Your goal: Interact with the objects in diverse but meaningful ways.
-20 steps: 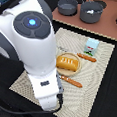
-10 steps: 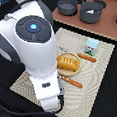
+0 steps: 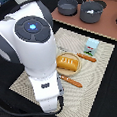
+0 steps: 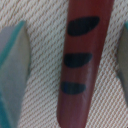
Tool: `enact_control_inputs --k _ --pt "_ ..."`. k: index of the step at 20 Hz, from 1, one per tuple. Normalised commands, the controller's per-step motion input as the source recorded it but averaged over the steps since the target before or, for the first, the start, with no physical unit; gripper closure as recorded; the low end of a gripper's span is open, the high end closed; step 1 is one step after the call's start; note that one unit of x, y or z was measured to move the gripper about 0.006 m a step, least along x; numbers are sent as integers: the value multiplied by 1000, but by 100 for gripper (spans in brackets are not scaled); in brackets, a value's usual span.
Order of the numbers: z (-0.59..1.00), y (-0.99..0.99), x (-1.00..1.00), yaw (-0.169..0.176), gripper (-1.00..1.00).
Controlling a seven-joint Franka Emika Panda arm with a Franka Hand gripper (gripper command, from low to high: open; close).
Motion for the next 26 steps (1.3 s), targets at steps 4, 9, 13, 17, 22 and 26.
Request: enact_control_inputs --k 4,9,13,17,22,26 --pt "236 -32 104 16 100" --pt "1000 86 29 0 100" --pt "1000 406 0 0 100" --pt "1000 465 26 0 100" --pt "909 531 54 0 100" --pt "236 779 82 7 100"
